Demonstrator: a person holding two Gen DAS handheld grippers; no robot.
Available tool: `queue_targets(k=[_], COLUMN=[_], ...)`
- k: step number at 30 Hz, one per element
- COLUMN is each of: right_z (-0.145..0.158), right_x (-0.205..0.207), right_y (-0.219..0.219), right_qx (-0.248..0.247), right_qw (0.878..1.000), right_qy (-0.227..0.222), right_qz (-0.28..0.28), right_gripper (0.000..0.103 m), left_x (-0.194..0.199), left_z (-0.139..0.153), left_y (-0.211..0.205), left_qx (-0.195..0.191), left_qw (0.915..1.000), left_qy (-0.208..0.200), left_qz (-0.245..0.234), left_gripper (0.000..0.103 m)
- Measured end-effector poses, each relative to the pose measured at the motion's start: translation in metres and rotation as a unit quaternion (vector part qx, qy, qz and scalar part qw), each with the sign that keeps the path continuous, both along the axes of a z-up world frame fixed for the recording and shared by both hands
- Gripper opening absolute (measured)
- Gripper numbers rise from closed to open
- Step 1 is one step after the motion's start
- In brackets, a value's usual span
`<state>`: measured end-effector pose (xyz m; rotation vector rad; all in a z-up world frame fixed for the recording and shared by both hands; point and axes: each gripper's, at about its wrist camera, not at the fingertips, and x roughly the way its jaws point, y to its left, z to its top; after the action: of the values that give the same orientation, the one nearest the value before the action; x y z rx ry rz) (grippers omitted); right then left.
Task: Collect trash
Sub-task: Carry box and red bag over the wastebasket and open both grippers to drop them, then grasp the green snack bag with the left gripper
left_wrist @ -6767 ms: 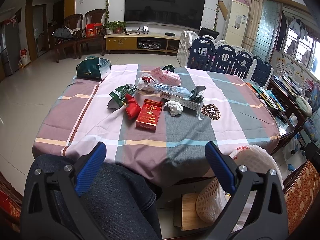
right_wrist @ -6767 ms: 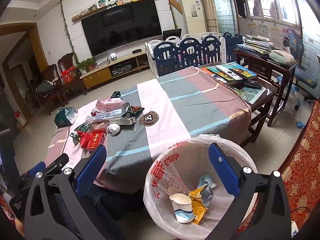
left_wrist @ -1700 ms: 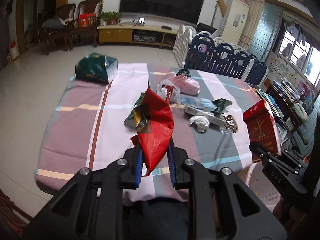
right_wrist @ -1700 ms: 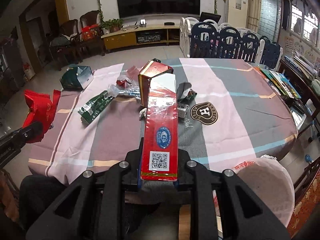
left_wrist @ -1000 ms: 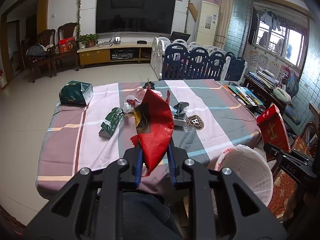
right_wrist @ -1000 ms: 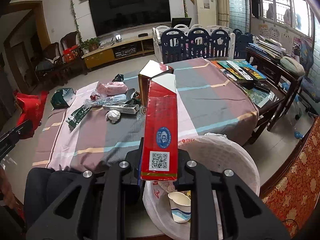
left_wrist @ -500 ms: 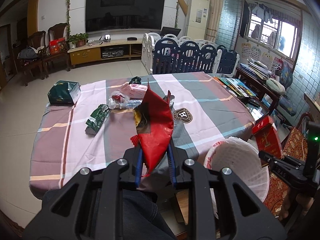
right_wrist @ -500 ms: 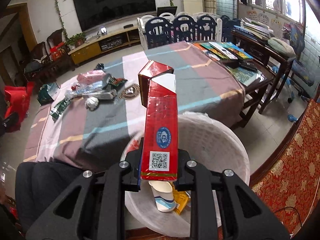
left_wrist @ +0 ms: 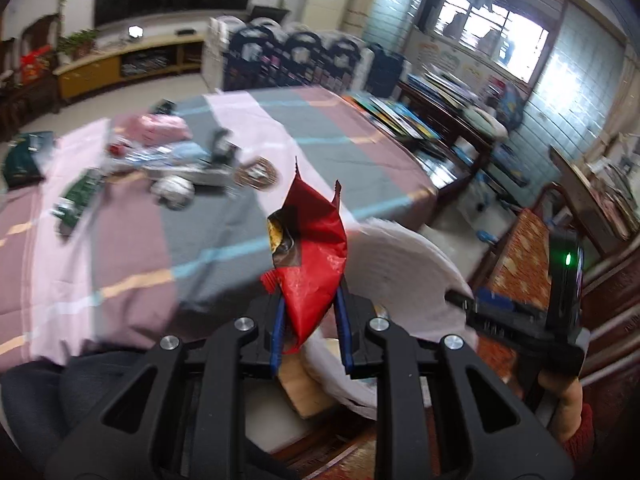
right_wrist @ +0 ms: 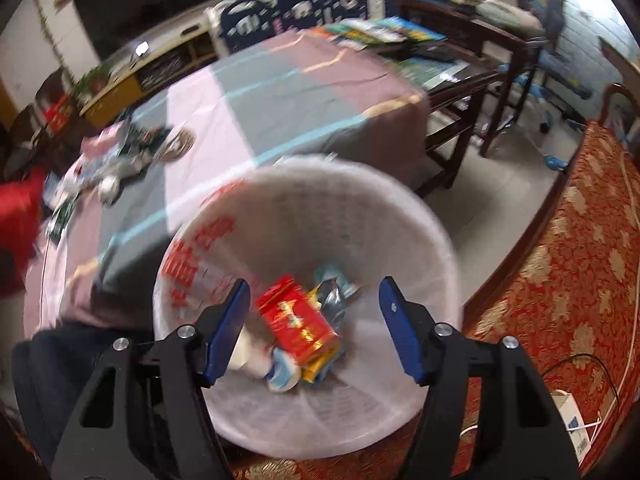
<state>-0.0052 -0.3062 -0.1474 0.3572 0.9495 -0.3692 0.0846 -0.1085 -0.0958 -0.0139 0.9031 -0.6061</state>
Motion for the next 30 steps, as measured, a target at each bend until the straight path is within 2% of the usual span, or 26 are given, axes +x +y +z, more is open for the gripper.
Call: queue_targets(k=[3, 4, 6, 7, 8, 12, 15, 17, 19, 22, 24, 25, 27, 30], right_z=[0.02, 0.025, 0.033, 0.036, 0.036, 0.026, 0.014, 0.01, 0.008, 0.006, 0.008, 0.008, 0.008, 0.007], right_x=[-0.012, -0.015, -0.021, -0.023, -0.023, -0.017, -0.007, 0.002, 0.012, 0.031, 0.043, 0.051, 0.065, 0.087], right_y=[-0.024, -0.031, -0.041, -0.045, -0.046, -0.042, -0.03, -0.018, -0.008, 0.007, 0.018, 0.024, 0.036, 0.055], right_qx=[-0.013, -0.014, -0.016, -0.017, -0.018, -0.014, -0.009, -0.011, -0.012, -0.001, 0.003, 0.004, 0.008, 0.011], right_qw=[0.998, 0.997, 0.995, 0.995, 0.995, 0.995, 0.997, 0.998, 0.999, 1.0, 1.0, 1.0, 1.0, 0.999], right_qy=[-0.032, -0.039, -0.052, -0.054, -0.054, -0.045, -0.029, -0.023, -0.018, -0.012, -0.015, -0.015, -0.013, -0.009], right_qz=[-0.05, -0.061, -0.079, -0.084, -0.087, -0.084, -0.065, -0.05, -0.036, -0.014, -0.002, 0.006, 0.021, 0.048], right_gripper=[0.069, 0.07, 0.071, 0.071, 0.071, 0.071, 0.071, 0.071, 0.071, 0.071, 0.071, 0.071, 0.071, 0.071], left_x=[-0.005, -0.008, -0.013, -0.013, -0.012, 0.015, 0.054, 0.087, 0.122, 0.182, 0.213, 0.228, 0.246, 0.271], left_z=[-0.016, -0.02, -0.036, -0.045, -0.052, -0.067, -0.062, -0.06, -0.062, -0.073, -0.081, -0.086, -0.096, -0.117], left_y=[-0.042, -0.056, -0.081, -0.089, -0.091, -0.064, -0.007, 0.041, 0.088, 0.16, 0.195, 0.208, 0.222, 0.228], left_qx=[-0.007, -0.009, -0.01, -0.007, 0.003, 0.037, 0.047, 0.058, 0.079, 0.077, 0.07, 0.068, 0.059, 0.05], left_qw=[0.9964, 0.9939, 0.9867, 0.9855, 0.9873, 0.9956, 0.9979, 0.9903, 0.9745, 0.9465, 0.9334, 0.9291, 0.9269, 0.9316], left_qy=[0.029, 0.033, 0.049, 0.053, 0.051, 0.048, 0.02, -0.002, -0.012, 0.026, 0.052, 0.065, 0.086, 0.122], left_qz=[-0.08, -0.105, -0.154, -0.161, -0.15, -0.071, 0.04, 0.126, 0.21, 0.312, 0.348, 0.358, 0.361, 0.339], left_gripper=[0.024, 0.027, 0.054, 0.077, 0.083, 0.083, 0.084, 0.088, 0.088, 0.089, 0.09, 0.09, 0.091, 0.091])
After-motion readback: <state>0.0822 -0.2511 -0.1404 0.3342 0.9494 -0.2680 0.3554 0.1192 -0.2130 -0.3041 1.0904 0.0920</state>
